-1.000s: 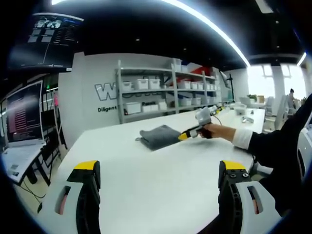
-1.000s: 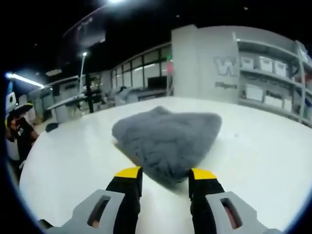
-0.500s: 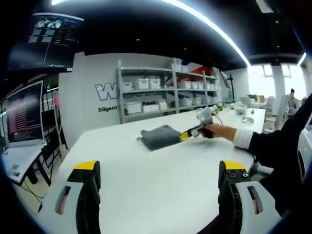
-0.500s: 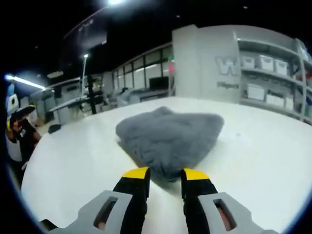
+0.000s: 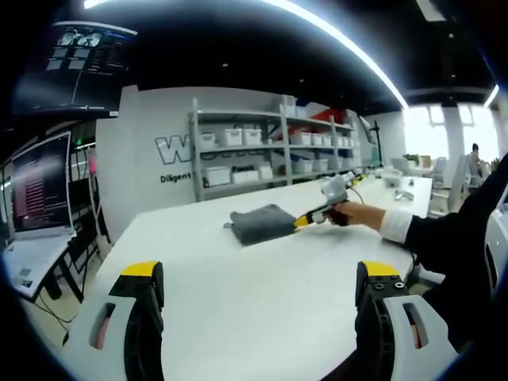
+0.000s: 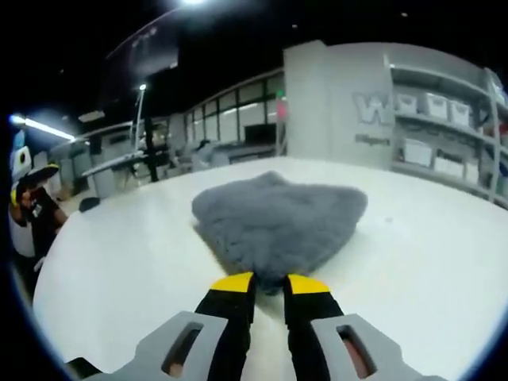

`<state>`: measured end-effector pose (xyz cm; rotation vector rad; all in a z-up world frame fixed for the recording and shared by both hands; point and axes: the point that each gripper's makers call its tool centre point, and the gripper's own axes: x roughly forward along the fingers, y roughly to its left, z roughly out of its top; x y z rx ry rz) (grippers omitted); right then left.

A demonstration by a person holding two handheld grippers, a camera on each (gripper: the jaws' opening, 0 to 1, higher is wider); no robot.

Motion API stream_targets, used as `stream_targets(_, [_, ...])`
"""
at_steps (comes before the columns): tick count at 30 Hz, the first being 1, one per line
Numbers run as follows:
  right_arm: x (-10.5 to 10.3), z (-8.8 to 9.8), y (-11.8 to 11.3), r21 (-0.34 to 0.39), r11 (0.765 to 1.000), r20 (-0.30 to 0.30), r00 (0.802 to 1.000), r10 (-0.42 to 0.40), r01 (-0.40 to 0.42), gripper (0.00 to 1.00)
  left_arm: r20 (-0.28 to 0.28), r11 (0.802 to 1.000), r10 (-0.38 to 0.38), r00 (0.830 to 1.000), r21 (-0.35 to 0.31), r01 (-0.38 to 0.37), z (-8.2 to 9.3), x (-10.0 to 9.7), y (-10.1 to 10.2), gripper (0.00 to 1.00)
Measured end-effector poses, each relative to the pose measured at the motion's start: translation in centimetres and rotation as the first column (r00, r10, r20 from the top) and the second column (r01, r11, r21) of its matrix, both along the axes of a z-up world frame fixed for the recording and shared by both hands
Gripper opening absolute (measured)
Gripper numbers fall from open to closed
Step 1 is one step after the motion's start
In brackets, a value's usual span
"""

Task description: Open the folded towel by lifting each exposed corner and separating the folded layers until the towel lies flat within the target outline without major curled edges

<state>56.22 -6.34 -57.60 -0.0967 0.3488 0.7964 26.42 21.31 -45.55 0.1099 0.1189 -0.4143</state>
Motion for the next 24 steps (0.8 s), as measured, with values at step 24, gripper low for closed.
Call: stream_targets(24, [-1.0, 0.2, 1.1, 0.036, 0.999, -0.042, 0.999, 0.023, -0.021, 0.04, -0.003, 1.0, 0.0, 1.0, -0.005, 0.0, -0.1, 0.1, 0.8, 0.99])
